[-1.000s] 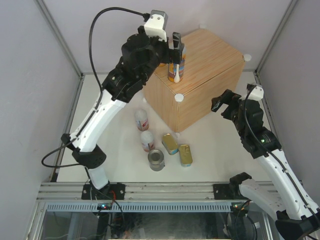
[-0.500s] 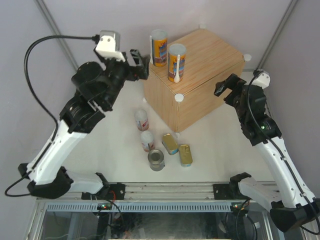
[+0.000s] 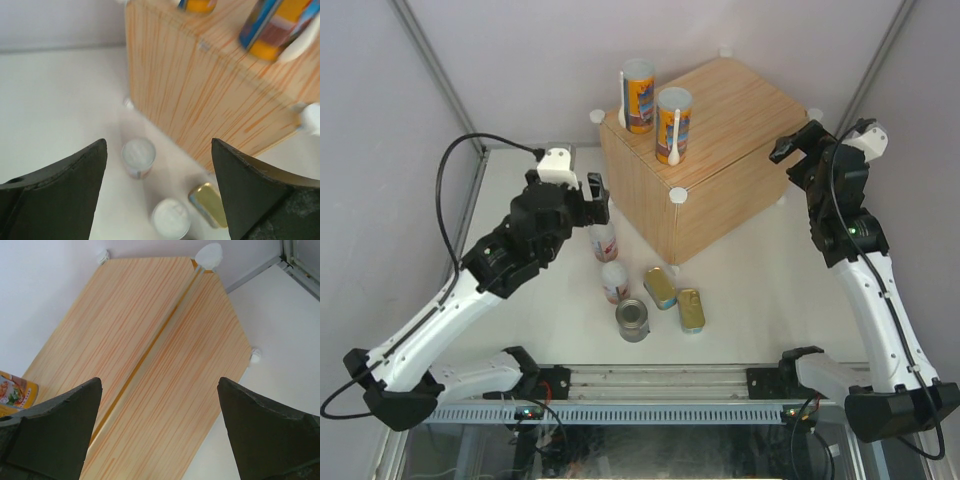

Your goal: Place and organize the canned foods onto the counter

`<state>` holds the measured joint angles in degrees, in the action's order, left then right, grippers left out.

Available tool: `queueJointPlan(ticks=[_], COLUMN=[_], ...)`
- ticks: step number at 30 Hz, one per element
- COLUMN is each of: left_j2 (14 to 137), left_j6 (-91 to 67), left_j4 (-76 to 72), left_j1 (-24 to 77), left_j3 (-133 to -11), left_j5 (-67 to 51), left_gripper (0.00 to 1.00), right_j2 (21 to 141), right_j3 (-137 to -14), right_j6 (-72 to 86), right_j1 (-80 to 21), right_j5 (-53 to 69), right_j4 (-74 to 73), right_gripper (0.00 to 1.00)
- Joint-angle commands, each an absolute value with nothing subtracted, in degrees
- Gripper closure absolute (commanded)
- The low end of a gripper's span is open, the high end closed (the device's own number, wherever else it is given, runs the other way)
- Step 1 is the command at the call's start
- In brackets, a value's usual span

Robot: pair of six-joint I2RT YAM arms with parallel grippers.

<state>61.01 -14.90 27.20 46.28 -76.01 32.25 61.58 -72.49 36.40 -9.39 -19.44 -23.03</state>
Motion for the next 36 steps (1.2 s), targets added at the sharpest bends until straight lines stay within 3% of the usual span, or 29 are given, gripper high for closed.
queueJointPlan(ticks=[1, 11, 21, 36], left_j2=[57.9, 63.1, 71.2, 81.1], left_j6=[-23.0, -24.2, -24.9, -23.5], left_j4=[30.0, 29.8, 25.6, 21.2], left_j1=[42.2, 38.6, 34.9, 32.0], left_j3=[-68.8, -61.5, -59.0, -60.5], left_j5=[28.0, 16.4, 13.2, 13.1], left_gripper=[0.11, 0.08, 0.01, 0.0], right_j2=[61.5, 60.6, 60.7, 61.5], right_j3=[-74.4, -74.4, -74.4, -74.4], right_j6=[36.2, 35.1, 35.3, 34.1], right_j1=[-9.1, -9.2, -9.9, -12.0], right_j5=[-20.1, -19.5, -18.9, -19.2], right_j4=[-22.0, -24.6, -25.7, -25.6], right_gripper=[0.0, 0.0, 0.0, 0.0])
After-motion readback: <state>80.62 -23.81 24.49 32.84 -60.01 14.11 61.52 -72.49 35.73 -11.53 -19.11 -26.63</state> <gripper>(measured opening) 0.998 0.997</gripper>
